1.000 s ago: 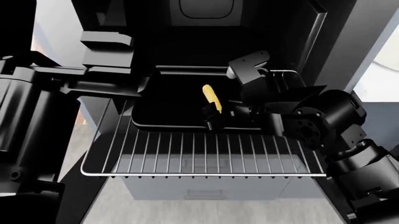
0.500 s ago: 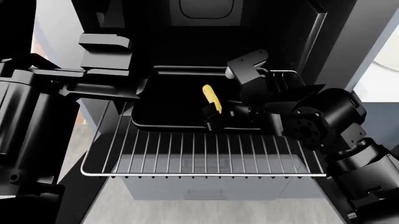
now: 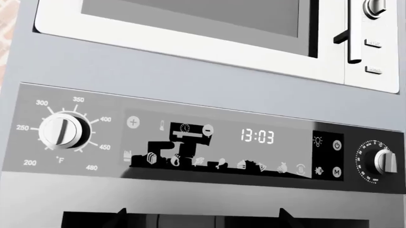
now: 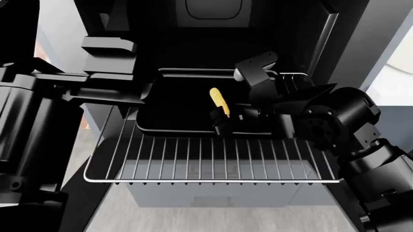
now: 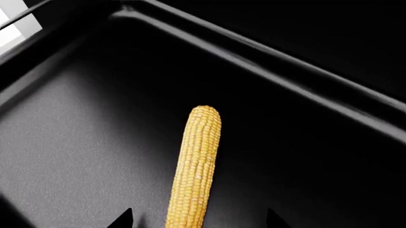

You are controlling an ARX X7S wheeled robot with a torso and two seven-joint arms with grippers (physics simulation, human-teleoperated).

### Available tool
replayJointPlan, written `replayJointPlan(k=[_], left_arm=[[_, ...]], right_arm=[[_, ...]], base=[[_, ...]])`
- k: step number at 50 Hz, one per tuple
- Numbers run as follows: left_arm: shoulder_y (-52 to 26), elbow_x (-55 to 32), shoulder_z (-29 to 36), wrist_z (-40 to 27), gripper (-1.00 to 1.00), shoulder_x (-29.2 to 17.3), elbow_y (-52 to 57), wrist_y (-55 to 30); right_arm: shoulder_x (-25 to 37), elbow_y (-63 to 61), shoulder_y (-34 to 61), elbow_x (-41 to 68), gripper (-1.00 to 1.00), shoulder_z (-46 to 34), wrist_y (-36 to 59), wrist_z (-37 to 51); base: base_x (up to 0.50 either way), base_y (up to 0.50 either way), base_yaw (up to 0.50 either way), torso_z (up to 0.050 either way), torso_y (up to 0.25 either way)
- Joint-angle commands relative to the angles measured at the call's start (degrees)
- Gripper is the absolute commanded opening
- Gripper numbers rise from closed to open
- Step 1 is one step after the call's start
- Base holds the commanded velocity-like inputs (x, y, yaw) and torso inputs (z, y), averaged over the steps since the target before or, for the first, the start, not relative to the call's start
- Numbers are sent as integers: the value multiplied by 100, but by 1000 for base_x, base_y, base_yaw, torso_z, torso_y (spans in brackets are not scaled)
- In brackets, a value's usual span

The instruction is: Pick the corn from the oven and place it on the plate on the counter.

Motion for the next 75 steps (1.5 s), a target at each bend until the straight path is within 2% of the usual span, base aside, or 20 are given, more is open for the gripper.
replayJointPlan(k=[1, 2, 3, 38, 75], left_arm=[[41, 68, 25, 61, 100, 2, 0, 38], [48, 80, 27, 69, 100, 1, -1, 39], [66, 94, 26, 84, 100, 3, 1, 46], [180, 240, 60, 152, 100, -75, 43, 196], [-29, 52, 207, -41, 100, -153, 37, 315]], right_arm=[[17, 47, -20, 68, 100, -25, 26, 15], [17, 47, -20, 68, 100, -25, 26, 15], [17, 34, -26, 69, -100, -26, 18, 18], [47, 5, -47, 78, -100, -62, -61, 30], [172, -379, 439, 336, -100, 186, 194, 285]], base=[[0, 0, 0, 0, 0], [0, 0, 0, 0, 0], [0, 0, 0, 0, 0], [0, 0, 0, 0, 0], [0, 0, 0, 0, 0]])
